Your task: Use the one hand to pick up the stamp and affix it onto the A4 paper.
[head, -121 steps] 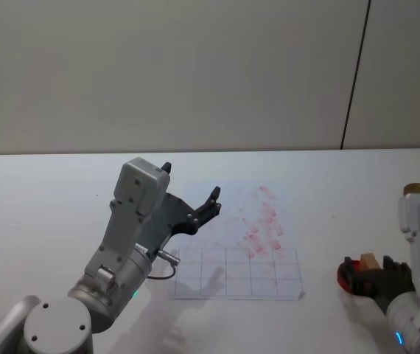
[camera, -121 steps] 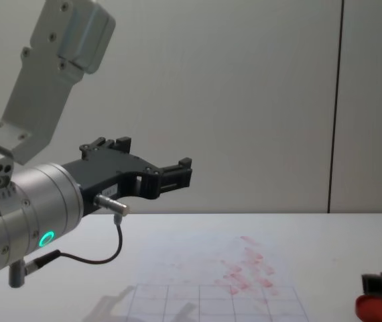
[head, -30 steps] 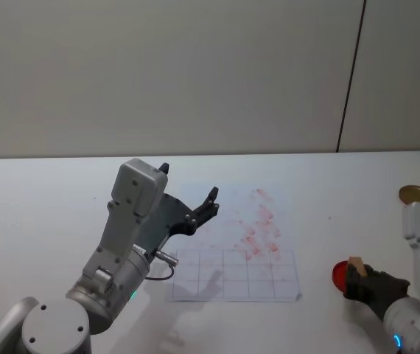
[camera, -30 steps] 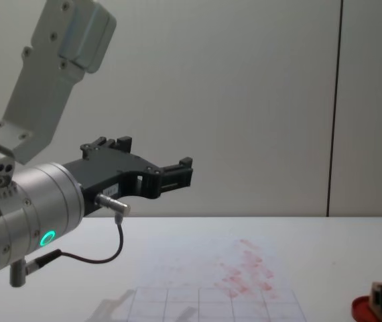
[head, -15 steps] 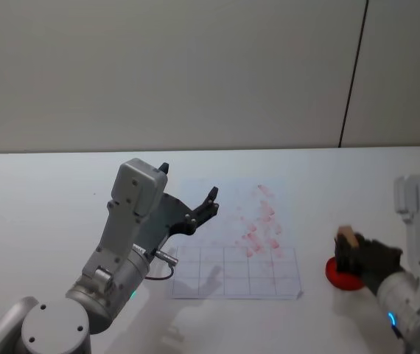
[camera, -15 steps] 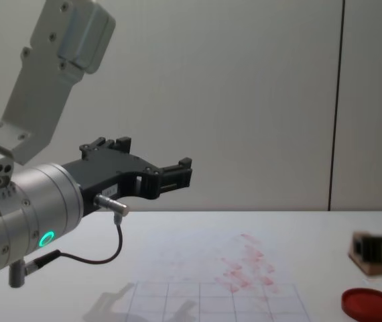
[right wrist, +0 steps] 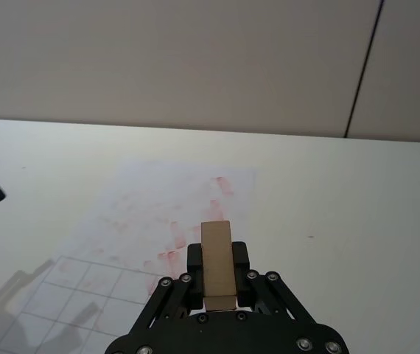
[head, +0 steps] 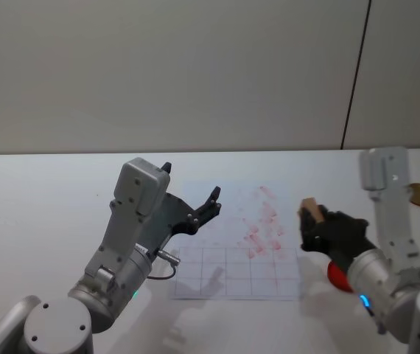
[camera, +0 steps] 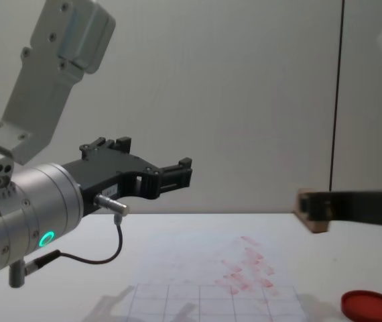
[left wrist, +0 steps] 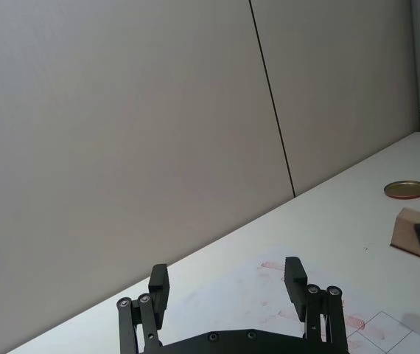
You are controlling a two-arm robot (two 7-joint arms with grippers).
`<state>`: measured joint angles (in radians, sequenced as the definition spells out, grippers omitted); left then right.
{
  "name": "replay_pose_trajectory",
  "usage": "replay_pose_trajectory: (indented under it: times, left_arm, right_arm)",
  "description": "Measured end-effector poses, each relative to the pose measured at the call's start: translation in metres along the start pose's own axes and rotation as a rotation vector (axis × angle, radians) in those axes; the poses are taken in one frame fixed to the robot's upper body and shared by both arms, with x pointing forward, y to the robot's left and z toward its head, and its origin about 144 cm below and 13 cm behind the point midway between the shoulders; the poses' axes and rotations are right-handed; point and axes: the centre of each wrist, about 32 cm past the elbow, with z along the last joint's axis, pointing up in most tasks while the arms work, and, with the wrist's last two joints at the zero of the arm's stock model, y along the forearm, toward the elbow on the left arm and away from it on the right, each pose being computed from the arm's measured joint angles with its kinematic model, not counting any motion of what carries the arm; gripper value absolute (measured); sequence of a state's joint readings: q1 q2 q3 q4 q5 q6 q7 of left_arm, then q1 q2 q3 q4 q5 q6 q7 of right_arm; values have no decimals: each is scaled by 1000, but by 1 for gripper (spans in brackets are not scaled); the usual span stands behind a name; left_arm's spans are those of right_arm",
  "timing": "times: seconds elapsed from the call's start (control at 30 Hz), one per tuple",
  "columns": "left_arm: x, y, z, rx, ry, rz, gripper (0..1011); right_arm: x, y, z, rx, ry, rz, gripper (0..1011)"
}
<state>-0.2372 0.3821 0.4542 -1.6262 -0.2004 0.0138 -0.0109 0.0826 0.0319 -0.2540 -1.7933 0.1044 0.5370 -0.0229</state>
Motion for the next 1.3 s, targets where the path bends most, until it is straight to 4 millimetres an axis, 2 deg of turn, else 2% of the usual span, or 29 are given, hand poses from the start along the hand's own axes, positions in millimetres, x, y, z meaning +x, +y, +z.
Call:
replay_pose_trajectory:
  times: [0.3,0.57,0.87,1.3]
  left_arm:
    - [0,0,0,0,0,0,993]
    - [0,0,0,0,0,0,993]
    - [0,0,0,0,0,0,993]
    - [0,0,0,0,0,0,993]
  right_arm:
    - [-15,11,-5,-58,-1,75,218]
    - [-25,24,-19,-141,8,121,218]
    - [-28,33,-33,-210,18,133,218]
    - [-27,39,-43,-254,36,137,218]
